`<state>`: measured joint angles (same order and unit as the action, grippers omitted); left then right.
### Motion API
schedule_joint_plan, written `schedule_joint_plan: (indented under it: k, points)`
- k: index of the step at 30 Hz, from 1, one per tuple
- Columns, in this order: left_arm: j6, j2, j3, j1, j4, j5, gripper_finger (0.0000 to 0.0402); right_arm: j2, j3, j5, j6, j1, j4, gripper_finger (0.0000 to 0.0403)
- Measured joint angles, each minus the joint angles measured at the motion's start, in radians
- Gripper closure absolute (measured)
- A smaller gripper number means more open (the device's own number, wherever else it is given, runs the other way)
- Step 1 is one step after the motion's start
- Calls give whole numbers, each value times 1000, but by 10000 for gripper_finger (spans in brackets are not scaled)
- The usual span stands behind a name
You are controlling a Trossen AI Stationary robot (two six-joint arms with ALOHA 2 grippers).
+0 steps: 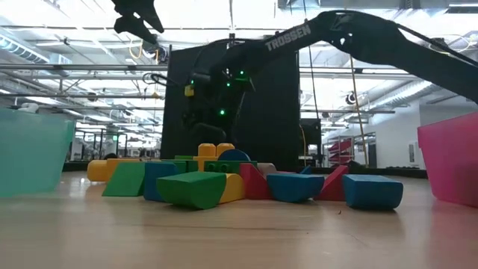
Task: Sort blocks by size
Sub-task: Put the 4-stud green game piece into the pink bin
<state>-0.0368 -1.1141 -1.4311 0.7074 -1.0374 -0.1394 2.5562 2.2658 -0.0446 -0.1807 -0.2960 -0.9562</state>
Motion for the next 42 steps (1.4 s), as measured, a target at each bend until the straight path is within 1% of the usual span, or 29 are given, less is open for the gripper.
schedule_joint_plan:
  k: [2,4,6,9,12,15,18,20,24,28,30,32,35,37,42]
  points:
    - [0,0,0,0,1,0,146,-1,0,11,-1,2,0,138]
    - [0,0,0,0,1,0,146,-1,0,15,13,4,-3,164]
    - [-1,0,0,0,1,0,146,-1,0,12,25,3,-5,203]
    - [0,0,0,0,0,0,146,-3,0,18,44,6,-6,283]
    - [0,0,0,0,1,0,146,-11,0,-9,84,6,-9,285]
    - [4,0,0,0,3,0,146,-27,34,-14,118,6,-36,285]
    - [18,0,0,0,3,1,146,-68,92,-13,138,8,-68,285]
    - [19,0,0,0,4,5,146,-126,80,-11,162,13,-90,285]
    - [20,0,0,0,4,9,146,-246,78,-6,232,50,-252,285]
    - [24,0,0,0,4,10,146,-372,79,32,310,151,-445,285]
    - [24,0,0,0,4,10,146,-423,79,54,379,219,-545,285]
    - [28,0,0,0,4,10,146,-464,77,86,482,297,-616,285]
    - [47,0,0,0,5,10,146,-546,29,99,667,427,-604,285]
    - [46,0,0,0,7,10,146,-584,-14,100,824,513,-612,285]
    - [48,0,0,1,11,10,146,-653,-217,98,1258,722,-579,285]
